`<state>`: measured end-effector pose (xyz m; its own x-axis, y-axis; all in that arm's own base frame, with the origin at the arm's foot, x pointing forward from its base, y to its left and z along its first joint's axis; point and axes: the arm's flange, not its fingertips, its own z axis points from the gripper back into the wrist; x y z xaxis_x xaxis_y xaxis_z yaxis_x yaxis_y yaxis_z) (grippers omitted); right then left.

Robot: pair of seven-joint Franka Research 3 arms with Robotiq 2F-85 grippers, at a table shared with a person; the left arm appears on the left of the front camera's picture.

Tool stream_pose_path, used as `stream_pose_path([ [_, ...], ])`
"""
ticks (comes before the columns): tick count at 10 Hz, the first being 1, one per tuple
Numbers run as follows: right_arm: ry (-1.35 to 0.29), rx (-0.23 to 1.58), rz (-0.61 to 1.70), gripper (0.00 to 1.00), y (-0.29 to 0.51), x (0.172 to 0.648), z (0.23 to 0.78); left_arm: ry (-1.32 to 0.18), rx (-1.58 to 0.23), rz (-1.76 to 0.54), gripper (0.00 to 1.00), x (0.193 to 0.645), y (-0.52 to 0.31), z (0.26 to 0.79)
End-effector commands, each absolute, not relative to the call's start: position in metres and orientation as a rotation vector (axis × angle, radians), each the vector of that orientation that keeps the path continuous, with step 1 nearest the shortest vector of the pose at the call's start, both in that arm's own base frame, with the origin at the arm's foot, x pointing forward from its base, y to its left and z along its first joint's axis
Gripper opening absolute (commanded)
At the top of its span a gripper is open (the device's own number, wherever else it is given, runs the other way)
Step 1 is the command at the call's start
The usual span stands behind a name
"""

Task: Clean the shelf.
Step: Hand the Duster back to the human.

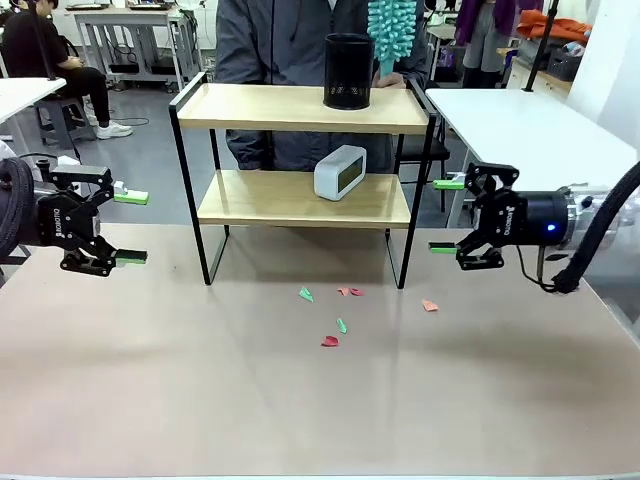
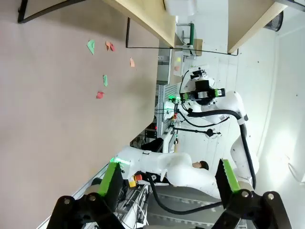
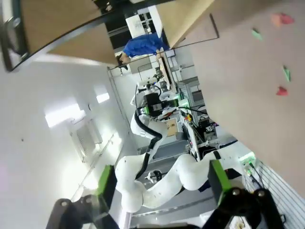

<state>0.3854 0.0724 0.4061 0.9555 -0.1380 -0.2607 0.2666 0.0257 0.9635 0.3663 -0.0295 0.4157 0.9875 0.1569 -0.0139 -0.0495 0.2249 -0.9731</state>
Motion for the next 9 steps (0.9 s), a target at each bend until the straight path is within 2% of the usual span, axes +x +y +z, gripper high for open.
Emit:
stream_pose_path([
  [1,0.098,1.54,-0.261,1.0,0.0581,0.3755,0.4274,-0.103,-1.364,0.123,1.0,0.3619,-0.0295,0.4227],
  [9,0.098,1.54,-0.261,1.0,0.0581,0.3755,0.4274,-0.103,-1.364,0.123,1.0,0.3619,-0.0295,0.4227],
])
